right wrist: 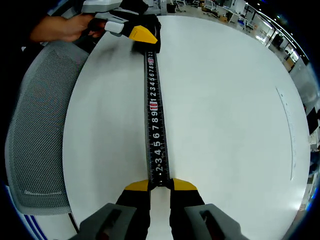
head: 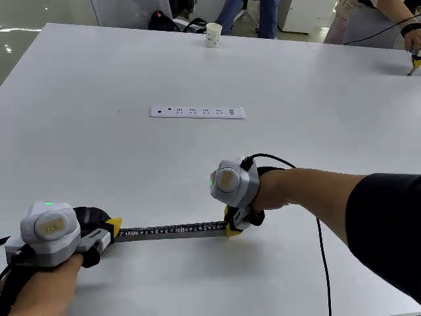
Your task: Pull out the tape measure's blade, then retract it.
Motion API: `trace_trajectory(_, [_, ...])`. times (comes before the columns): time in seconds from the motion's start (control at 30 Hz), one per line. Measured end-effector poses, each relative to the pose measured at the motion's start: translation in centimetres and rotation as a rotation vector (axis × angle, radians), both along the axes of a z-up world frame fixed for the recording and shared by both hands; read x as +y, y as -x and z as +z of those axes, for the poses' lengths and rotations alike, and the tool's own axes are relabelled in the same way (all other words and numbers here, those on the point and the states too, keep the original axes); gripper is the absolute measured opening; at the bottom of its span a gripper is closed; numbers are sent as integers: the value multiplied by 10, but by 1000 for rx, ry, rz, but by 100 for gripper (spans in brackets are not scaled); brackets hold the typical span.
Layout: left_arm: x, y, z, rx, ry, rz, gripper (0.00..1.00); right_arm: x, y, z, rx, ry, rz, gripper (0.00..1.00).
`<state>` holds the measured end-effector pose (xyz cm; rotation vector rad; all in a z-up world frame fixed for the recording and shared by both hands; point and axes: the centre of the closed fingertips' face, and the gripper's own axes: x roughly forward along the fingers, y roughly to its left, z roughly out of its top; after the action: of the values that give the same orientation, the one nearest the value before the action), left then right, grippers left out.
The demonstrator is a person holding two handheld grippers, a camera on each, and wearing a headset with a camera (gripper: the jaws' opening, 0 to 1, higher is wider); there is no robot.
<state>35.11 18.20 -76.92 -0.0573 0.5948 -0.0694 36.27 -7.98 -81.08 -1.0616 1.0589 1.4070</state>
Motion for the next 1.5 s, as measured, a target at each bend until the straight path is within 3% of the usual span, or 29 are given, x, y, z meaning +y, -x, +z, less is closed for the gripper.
trace_trajectory(0.33, [0,1,0,-5,-4,-3,63,1,0,-1,-8,3,-28,10])
trace_trajectory(0.4, [0,1,0,0,-5,-6,63,2,0,0,-5,-8,-64,10])
trace_trajectory(0.8, [2,0,-1,10,-7,-11,63,4,1,1,-18,-13,2,10])
trace_trajectory(1.5, [4,-1,-3,18,-1,-13,63,8,2,2,-8,-32,-45,10])
